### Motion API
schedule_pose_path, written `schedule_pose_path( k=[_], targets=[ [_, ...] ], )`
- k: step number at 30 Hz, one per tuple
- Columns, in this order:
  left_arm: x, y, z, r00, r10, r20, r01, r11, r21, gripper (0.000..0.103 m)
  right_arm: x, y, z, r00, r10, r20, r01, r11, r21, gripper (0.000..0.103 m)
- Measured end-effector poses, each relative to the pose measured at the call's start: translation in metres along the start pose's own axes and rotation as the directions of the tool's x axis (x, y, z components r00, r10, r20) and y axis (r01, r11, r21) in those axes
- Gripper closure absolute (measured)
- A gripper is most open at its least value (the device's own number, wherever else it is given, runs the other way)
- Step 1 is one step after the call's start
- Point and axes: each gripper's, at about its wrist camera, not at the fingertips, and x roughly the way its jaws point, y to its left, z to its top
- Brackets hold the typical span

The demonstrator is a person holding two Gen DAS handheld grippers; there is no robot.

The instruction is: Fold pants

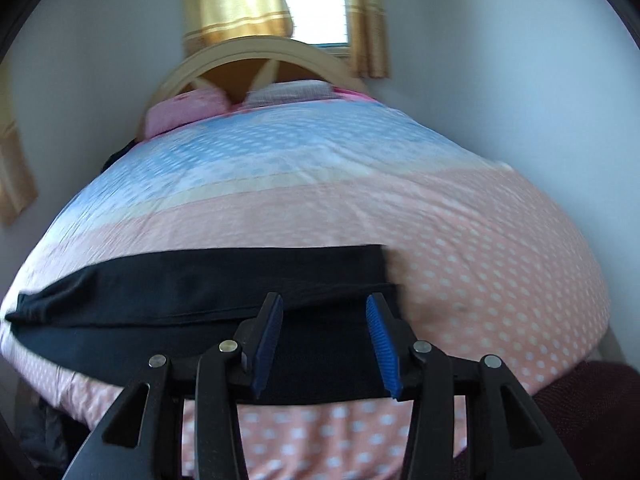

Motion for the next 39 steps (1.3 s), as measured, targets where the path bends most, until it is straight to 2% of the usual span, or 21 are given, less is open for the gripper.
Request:
schedule_pose_path(
  k=[4, 8, 9, 11, 13, 15, 17, 19, 22, 27, 28, 30, 32, 37, 38, 39],
  targets=[
    [0.000, -0.014, -0.002, 0.994, -0.109, -0.019, 0.108, 0.991, -0.078, 0.050, 0.005, 0.095, -0.006, 0.996, 0.084, -0.033, -0.089, 0.973, -0.213, 0.057],
    [0.005, -0.036, 0.006, 0.982, -0.184, -0.029, 0.180, 0.977, -0.113, 0.055, 0.014, 0.193, -0.025, 0.979, 0.187, -0.079, -0.203, 0.885, -0.420, 0.057],
    [0.004, -0.043, 0.008, 0.984, -0.177, -0.022, 0.174, 0.981, -0.084, 0.055, 0.018, 0.211, -0.030, 0.977, 0.195, -0.089, -0.214, 0.863, -0.458, 0.057],
    [0.001, -0.062, 0.010, 0.996, -0.093, -0.014, 0.093, 0.994, 0.050, 0.055, 0.026, 0.248, -0.041, 0.975, 0.196, -0.107, -0.223, 0.807, -0.547, 0.057],
    [0.001, -0.079, 0.009, 1.000, -0.027, 0.005, 0.025, 0.982, 0.188, 0.055, 0.035, 0.279, -0.051, 0.975, 0.190, -0.116, -0.221, 0.751, -0.622, 0.057],
    [0.003, -0.085, 0.009, 1.000, -0.014, 0.010, 0.011, 0.970, 0.243, 0.056, 0.044, 0.303, -0.055, 0.972, 0.193, -0.135, -0.234, 0.718, -0.656, 0.057],
    [0.005, -0.085, 0.011, 0.999, -0.038, 0.017, 0.032, 0.966, 0.257, 0.063, 0.054, 0.319, -0.057, 0.970, 0.191, -0.150, -0.242, 0.692, -0.680, 0.057],
    [0.010, -0.088, 0.011, 1.000, -0.025, 0.013, 0.019, 0.953, 0.301, 0.063, 0.062, 0.334, -0.060, 0.971, 0.178, -0.157, -0.237, 0.668, -0.706, 0.057],
    [0.018, -0.092, 0.009, 0.999, -0.033, -0.006, 0.033, 0.939, 0.344, 0.073, 0.075, 0.350, -0.063, 0.973, 0.154, -0.173, -0.231, 0.642, -0.731, 0.057],
    [0.015, -0.095, 0.008, 0.999, -0.050, -0.002, 0.047, 0.929, 0.368, 0.074, 0.091, 0.360, -0.060, 0.977, 0.117, -0.179, -0.212, 0.626, -0.750, 0.058],
    [0.011, -0.095, 0.009, 0.998, -0.058, 0.008, 0.051, 0.930, 0.363, 0.074, 0.092, 0.361, -0.061, 0.978, 0.112, -0.177, -0.208, 0.625, -0.752, 0.058],
    [0.002, -0.092, 0.010, 0.997, -0.075, 0.028, 0.060, 0.931, 0.360, 0.065, 0.094, 0.361, -0.064, 0.979, 0.104, -0.177, -0.203, 0.627, -0.752, 0.058],
    [-0.006, -0.090, 0.009, 0.996, -0.082, 0.045, 0.060, 0.929, 0.366, 0.051, 0.096, 0.362, -0.065, 0.980, 0.095, -0.173, -0.194, 0.629, -0.753, 0.058],
    [-0.009, -0.096, 0.004, 0.996, -0.078, 0.035, 0.056, 0.905, 0.421, 0.050, 0.102, 0.367, -0.067, 0.982, 0.087, -0.168, -0.185, 0.630, -0.755, 0.058],
    [-0.005, -0.098, 0.003, 0.996, -0.081, 0.024, 0.063, 0.899, 0.434, 0.050, 0.103, 0.368, -0.067, 0.982, 0.086, -0.168, -0.184, 0.633, -0.752, 0.060],
    [-0.001, -0.101, 0.003, 0.997, -0.074, 0.012, 0.061, 0.891, 0.449, 0.051, 0.104, 0.368, -0.066, 0.981, 0.087, -0.172, -0.188, 0.637, -0.748, 0.069]
  ],
)
